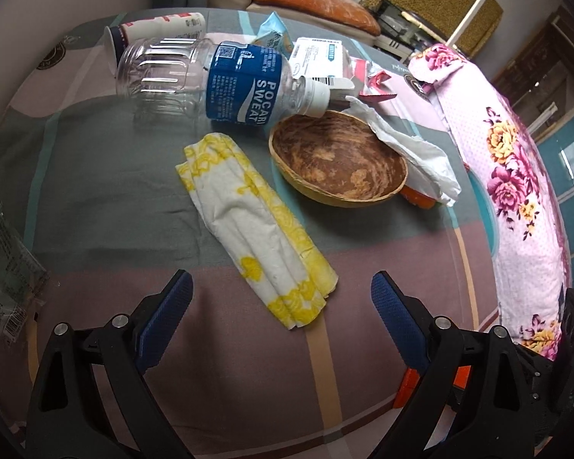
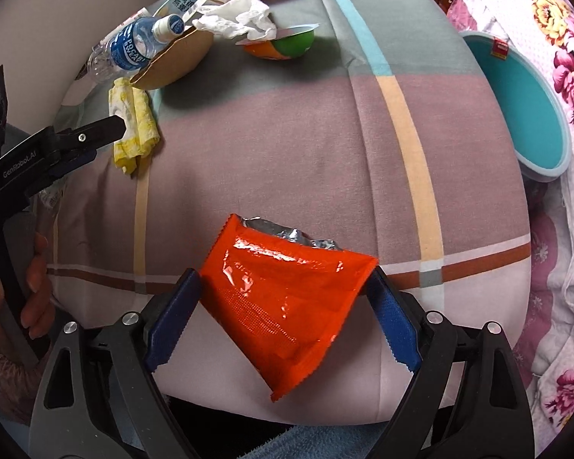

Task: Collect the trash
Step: 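Grasp the red snack bag with the right tool while the left tool grasps the yellow napkin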

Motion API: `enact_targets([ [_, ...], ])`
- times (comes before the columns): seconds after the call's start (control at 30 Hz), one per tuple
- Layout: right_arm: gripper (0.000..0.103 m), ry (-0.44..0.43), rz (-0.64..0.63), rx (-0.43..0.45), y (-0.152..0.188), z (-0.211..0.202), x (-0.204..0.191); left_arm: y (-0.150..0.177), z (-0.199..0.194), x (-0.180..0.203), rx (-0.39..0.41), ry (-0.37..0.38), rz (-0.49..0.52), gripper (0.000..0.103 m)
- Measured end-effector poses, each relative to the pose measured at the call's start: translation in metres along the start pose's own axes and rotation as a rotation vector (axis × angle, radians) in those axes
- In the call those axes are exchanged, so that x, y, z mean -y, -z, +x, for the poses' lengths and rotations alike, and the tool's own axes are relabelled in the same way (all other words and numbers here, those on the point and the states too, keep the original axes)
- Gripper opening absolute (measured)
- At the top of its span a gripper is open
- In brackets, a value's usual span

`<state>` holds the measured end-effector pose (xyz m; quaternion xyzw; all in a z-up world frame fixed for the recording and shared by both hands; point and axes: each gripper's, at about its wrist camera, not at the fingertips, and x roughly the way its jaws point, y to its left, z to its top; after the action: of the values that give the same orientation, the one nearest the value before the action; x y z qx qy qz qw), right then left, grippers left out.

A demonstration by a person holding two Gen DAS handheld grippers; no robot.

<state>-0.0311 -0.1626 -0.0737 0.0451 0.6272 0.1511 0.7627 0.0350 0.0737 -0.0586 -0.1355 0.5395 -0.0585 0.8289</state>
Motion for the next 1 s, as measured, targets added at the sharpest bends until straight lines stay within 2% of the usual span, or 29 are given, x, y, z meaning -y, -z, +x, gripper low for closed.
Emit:
enact_targets([
  [0.03,0.071,-0.009,-0.015,0.001,0.000,0.001,-0.004,0.000,0.001,-0.003,-0.001,-0.004,-0.011,0.094],
  [0.07,0.069,-0.028,-0.023,0.001,0.000,0.002,-0.007,-0.001,0.001,-0.007,-0.003,-0.008,-0.022,0.094],
  [0.13,0.055,-0.031,-0.048,0.015,0.000,0.000,-0.012,-0.002,0.003,-0.013,-0.006,-0.016,-0.047,0.094],
  [0.2,0.051,-0.043,-0.060,0.030,-0.003,-0.004,-0.015,-0.004,0.005,-0.017,-0.010,-0.025,-0.070,0.094],
  [0.57,0.049,-0.024,0.033,0.114,-0.023,-0.025,0.024,-0.024,0.027,-0.004,0.006,-0.181,-0.073,0.094],
  [0.63,0.049,-0.021,0.048,0.129,-0.025,-0.027,0.030,-0.025,0.029,-0.002,0.014,-0.223,-0.056,0.090],
  [0.7,0.049,-0.016,0.056,0.144,-0.030,-0.027,0.034,-0.025,0.029,0.001,0.028,-0.271,-0.031,0.077],
  [0.73,0.049,-0.015,0.058,0.149,-0.032,-0.028,0.037,-0.025,0.028,0.001,0.037,-0.287,-0.022,0.073],
  [0.8,0.049,-0.017,0.065,0.156,-0.035,-0.029,0.042,-0.024,0.026,-0.001,0.056,-0.312,-0.011,0.056],
  [0.83,0.049,-0.020,0.069,0.158,-0.036,-0.029,0.043,-0.024,0.024,-0.003,0.063,-0.315,-0.008,0.052],
  [0.93,0.049,-0.026,0.074,0.169,-0.040,-0.028,0.045,-0.024,0.019,-0.011,0.073,-0.319,-0.022,0.026],
  [1.0,0.049,-0.021,0.064,0.175,-0.041,-0.027,0.044,-0.024,0.015,-0.019,0.068,-0.297,-0.043,0.016],
])
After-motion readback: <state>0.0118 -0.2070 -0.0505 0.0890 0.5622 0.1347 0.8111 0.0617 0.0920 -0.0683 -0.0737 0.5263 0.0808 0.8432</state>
